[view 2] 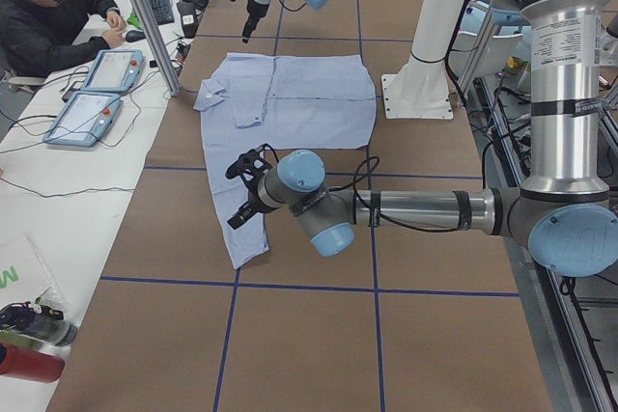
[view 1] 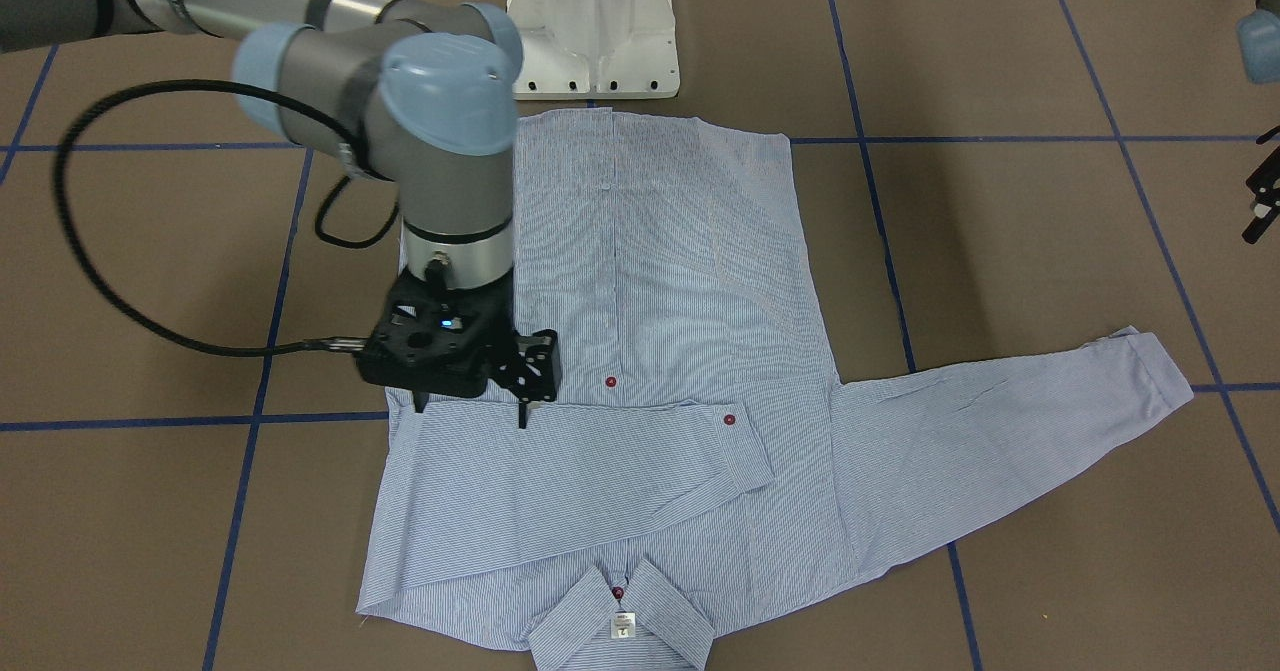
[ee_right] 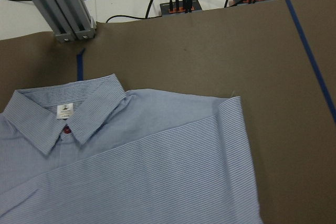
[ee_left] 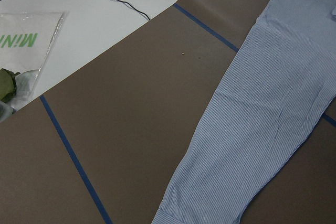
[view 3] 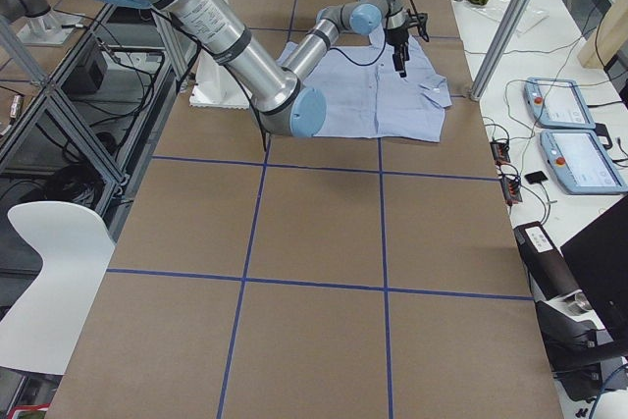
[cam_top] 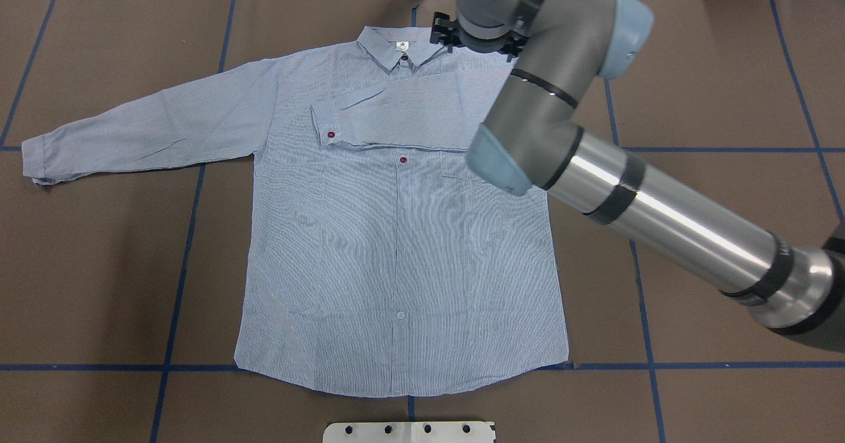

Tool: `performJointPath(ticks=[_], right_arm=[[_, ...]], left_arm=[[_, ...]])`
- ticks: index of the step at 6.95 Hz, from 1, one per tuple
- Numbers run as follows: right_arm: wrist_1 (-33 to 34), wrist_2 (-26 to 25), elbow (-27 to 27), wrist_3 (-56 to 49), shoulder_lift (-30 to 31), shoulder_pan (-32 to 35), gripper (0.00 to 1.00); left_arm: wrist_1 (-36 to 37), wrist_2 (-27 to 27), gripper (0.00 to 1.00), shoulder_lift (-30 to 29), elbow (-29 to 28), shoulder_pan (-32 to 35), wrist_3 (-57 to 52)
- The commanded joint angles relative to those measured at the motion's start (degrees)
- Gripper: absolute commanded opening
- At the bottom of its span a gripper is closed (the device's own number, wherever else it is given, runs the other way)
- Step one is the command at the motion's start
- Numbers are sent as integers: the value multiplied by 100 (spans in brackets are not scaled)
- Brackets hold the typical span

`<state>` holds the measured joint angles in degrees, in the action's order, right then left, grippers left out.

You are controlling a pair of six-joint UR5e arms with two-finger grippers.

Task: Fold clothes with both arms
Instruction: 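Lay the sleeve on the chest, open the right gripper and withdraw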

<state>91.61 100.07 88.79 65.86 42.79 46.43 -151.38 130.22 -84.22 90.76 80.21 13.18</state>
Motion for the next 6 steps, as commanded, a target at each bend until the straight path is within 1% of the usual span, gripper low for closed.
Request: performJointPath(ticks=[1,2,3,4,5,6], right_arm=[[-47,1472,1391,-1395,1585,1090,100],[-82,1741,1830,-1922,2227,1400,100],[-82,1805,2252,-2476,2877,1656,100],[-152,2084,2439,-3012,3345,1998,100],[-492,2339,2476,-3192,3672,2227,100],[-695,2350,2476,-3193,3788,2238,100]], left_arm=[[-454,-137,100,11,-479,-162,510],[-524,-329,100,37,-523,-320,685],[-1003,-679,100,37,-863,-635,974],[-1852,-1213,100,37,-1223,-1160,1760],[-2365,-1801,100,37,-1427,-1792,2533],[-2457,-2312,96,29,-1473,-2155,3359]])
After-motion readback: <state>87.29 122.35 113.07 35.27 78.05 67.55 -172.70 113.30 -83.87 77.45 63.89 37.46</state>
